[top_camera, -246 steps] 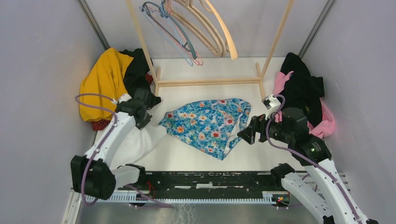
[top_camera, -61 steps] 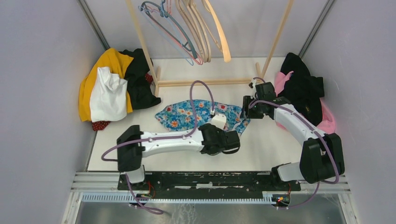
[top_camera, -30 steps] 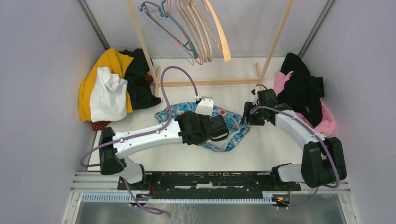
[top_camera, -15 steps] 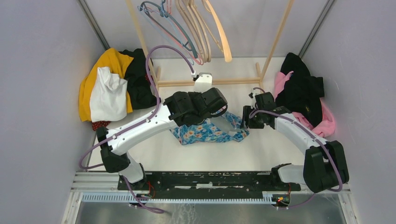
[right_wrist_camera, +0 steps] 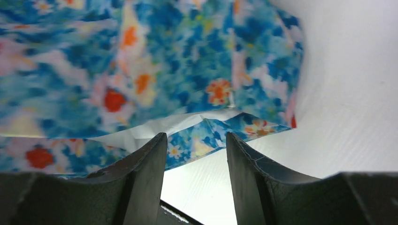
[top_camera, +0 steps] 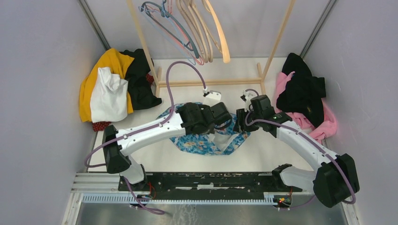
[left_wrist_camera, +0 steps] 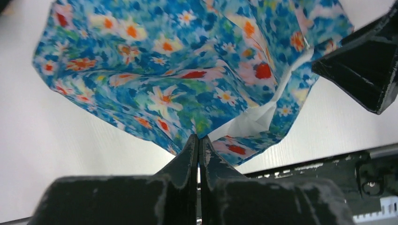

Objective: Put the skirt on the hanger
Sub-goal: Flatten out the skirt at the center of the board.

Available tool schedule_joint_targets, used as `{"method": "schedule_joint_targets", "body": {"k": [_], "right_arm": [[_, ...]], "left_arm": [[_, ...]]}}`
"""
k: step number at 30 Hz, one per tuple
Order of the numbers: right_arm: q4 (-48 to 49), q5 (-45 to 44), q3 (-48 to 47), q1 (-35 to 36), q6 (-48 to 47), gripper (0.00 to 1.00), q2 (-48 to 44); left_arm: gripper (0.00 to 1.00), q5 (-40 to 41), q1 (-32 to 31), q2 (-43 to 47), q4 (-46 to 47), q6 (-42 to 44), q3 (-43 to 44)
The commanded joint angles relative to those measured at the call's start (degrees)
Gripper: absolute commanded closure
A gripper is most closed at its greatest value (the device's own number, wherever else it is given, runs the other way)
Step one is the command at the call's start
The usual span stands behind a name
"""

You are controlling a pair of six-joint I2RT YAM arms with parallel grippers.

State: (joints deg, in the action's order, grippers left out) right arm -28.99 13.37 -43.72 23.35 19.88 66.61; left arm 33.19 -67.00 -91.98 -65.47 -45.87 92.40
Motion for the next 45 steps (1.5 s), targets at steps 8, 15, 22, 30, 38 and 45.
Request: {"method": "schedule_joint_targets", "body": {"k": [8, 15, 22, 30, 38, 45], "right_arm": [[-0.71, -5.80, -2.01, 7.30, -1.20, 0.45, -1.25], [-0.55, -18.90, 0.17, 7.26, 4.28, 0.37, 0.58], [3.12, -20.41, 0.77, 3.53, 6.15, 0.35, 5.07], [4.52, -17.91, -1.56, 1.16, 4.75, 0.36, 11.24], [4.57, -17.72, -0.22, 0.46, 4.74, 0.33, 9.55], [0.66, -14.14, -1.50, 0.41, 3.87, 0.35, 0.69]], "left_arm": [[0.94, -7.20, -8.18, -0.14, 8.58, -2.65, -5.96], [0.94, -5.20, -9.96, 5.67, 8.50, -5.19, -8.03], [0.94, -1.92, -10.10, 11.12, 5.30, -7.35, -10.09], [0.94, -1.59, -10.08, 11.20, 5.24, -7.04, -10.63], [0.93, -1.97, -10.07, 14.09, 4.76, -7.19, -11.19], [0.93, -9.48, -10.08, 11.00, 15.25, -2.33, -13.62]]}}
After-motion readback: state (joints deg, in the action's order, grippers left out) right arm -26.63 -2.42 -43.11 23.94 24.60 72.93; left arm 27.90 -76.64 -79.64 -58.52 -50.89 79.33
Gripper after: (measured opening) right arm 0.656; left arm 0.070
